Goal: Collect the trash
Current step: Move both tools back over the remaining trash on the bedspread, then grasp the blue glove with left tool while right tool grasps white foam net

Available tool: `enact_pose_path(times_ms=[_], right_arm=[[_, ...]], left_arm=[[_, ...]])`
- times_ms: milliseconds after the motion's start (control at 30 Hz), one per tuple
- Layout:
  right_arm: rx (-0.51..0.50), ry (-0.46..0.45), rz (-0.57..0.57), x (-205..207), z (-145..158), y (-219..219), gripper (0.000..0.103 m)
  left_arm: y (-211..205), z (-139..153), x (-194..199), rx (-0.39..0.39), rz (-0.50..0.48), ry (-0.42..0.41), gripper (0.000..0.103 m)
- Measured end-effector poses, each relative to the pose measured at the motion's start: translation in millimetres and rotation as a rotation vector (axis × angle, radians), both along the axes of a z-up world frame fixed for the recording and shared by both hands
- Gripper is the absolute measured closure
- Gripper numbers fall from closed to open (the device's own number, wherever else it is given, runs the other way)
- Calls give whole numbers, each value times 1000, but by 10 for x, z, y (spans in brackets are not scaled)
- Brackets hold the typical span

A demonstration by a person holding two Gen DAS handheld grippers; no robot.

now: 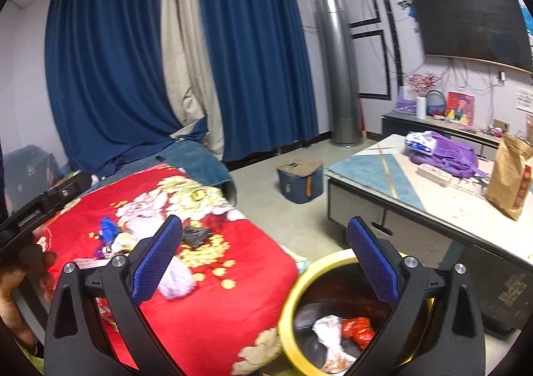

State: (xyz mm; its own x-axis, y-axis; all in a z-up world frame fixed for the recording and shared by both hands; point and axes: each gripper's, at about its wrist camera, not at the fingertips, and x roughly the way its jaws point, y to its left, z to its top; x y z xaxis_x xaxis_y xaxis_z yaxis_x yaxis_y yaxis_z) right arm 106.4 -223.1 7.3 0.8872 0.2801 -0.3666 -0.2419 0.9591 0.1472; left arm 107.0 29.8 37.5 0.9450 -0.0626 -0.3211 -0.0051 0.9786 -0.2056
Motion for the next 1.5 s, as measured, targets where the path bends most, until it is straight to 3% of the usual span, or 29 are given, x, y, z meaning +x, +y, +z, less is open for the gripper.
enact_pose_path(times_ms=[400, 1000, 1133, 1267, 1400, 1467, 1500], right_arm=[[-23, 47, 154, 181, -83, 721, 7], [-103, 221, 288, 747, -644, 1357, 7], [-124, 250, 311, 828, -777, 1437, 7], [-143, 268, 317, 886, -895, 1493, 7], [-159, 275, 308, 909, -987, 1510, 7], [-164, 281, 307, 920, -1019, 1512, 13], [-164, 289, 311, 931, -1036, 1508, 21]], left_arm=[[507, -42, 13, -25, 123, 37, 11], [1636, -406, 116, -196, 341, 164, 11], [1833, -507, 245, -229, 342, 210, 11], [1975, -659, 539, -281, 283, 305, 11], [1958, -791, 795, -265, 225, 375, 12], [1919, -837, 860, -250, 212, 380, 18], [1910, -880, 898, -252, 202, 393, 21]])
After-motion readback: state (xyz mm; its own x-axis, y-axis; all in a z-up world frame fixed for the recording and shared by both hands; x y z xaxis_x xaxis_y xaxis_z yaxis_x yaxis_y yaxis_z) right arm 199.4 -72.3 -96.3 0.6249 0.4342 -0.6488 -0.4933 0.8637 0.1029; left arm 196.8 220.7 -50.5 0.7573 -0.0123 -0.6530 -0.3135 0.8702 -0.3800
